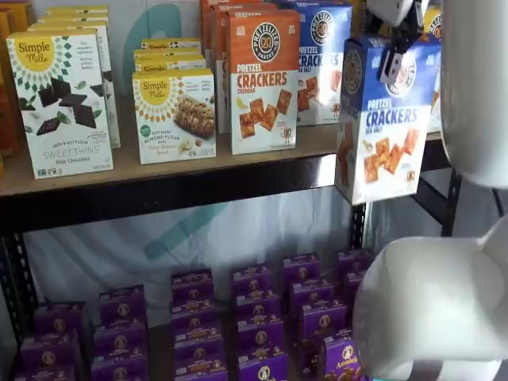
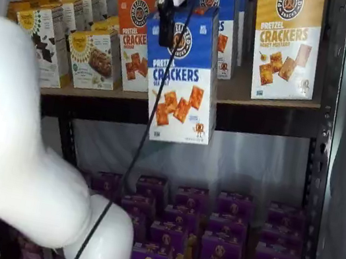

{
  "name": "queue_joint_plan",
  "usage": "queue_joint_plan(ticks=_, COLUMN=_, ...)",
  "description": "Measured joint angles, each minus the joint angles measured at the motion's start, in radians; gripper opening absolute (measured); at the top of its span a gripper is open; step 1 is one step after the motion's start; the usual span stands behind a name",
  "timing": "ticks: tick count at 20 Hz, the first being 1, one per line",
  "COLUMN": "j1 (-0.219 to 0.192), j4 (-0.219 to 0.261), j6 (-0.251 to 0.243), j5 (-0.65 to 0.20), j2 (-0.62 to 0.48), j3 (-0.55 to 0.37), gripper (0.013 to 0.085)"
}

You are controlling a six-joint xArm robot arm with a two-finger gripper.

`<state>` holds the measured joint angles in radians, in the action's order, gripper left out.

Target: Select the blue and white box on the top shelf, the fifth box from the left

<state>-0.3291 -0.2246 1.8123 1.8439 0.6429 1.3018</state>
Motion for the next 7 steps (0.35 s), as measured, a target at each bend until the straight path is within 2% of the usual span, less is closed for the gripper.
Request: queue_joint_plan(ticks=7, j1=-0.011, j4=0.011, j6=0.023, j5=-0.032, j2=0.094, j3=-0.142, gripper=0.0610)
